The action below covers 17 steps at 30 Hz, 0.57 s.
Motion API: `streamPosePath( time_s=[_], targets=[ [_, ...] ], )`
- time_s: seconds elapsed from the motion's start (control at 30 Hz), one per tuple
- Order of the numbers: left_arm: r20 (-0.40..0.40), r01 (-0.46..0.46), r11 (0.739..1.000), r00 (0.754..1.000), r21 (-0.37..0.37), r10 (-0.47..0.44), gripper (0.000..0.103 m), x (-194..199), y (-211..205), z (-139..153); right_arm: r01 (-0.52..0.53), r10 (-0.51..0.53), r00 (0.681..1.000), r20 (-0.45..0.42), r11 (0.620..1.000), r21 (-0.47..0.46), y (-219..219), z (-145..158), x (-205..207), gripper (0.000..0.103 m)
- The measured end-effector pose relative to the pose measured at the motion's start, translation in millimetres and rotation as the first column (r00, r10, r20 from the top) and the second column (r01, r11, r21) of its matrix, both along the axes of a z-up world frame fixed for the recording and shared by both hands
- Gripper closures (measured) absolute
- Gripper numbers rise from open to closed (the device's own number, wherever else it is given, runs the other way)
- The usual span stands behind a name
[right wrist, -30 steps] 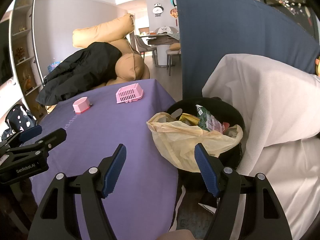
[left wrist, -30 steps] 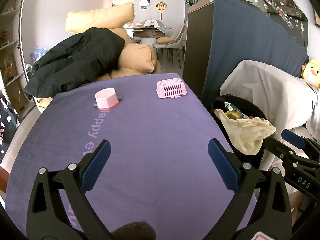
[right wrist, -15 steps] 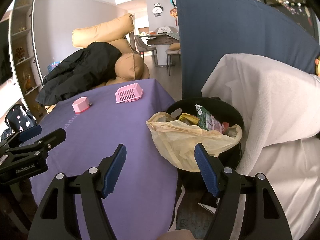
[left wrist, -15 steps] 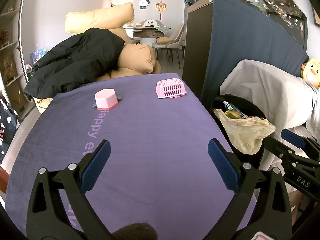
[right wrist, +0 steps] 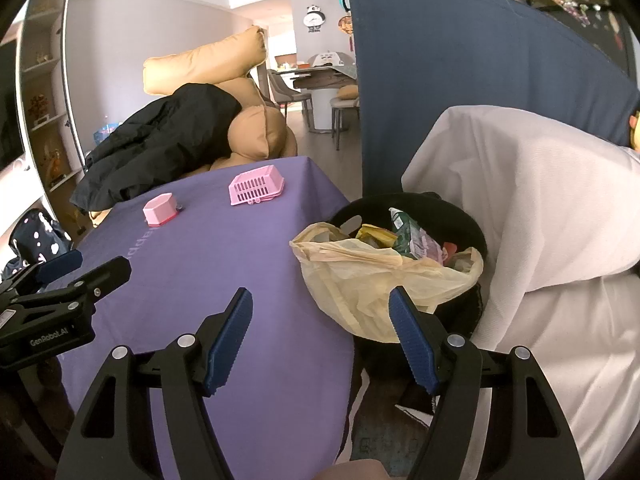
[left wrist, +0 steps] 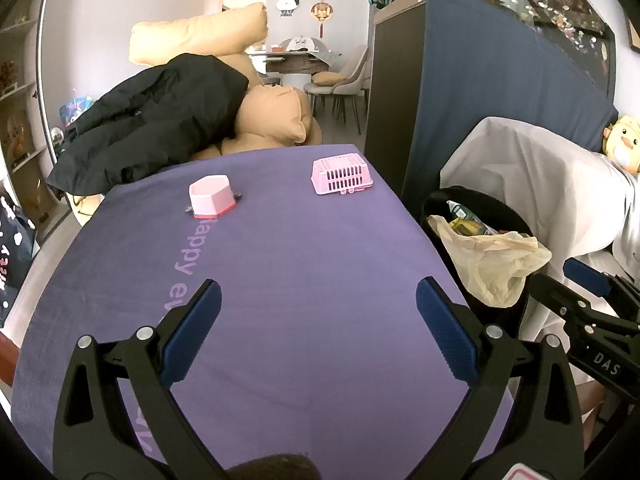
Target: Collect trash
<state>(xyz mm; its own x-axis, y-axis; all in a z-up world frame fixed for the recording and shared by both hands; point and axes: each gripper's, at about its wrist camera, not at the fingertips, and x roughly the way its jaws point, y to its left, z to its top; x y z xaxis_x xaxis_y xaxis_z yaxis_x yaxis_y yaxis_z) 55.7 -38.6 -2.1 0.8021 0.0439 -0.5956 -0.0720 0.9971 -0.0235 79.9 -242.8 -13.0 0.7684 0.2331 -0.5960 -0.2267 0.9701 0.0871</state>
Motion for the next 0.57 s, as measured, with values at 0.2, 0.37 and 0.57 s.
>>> streamPosePath(
  time_s=[0.2, 0.37, 0.57],
  targets=[
    [-0.004, 0.000, 1.000, 1.000, 0.009, 0.000, 0.010, 2.0, -1.5, 0.5, 0.005, -0.005, 1.000, 0.000, 1.000, -0.001, -0.2, -1.4, -0.8, 0.036],
    [-0.002, -0.008, 1.000, 1.000, 0.010, 0.008, 0.010, 1.8, -1.7, 0.7, 0.006, -0.006, 1.000, -0.001, 1.000, -0.001, -1.5, -2.1, -0.3, 0.036],
    [-0.037, -0.002, 0.999, 0.999, 0.051, 0.004, 0.010, 8.0, -12.4, 2.5, 0.035, -0.035, 0.999, 0.002, 0.999, -0.007, -10.5, -1.8, 0.6, 0.036]
  ],
)
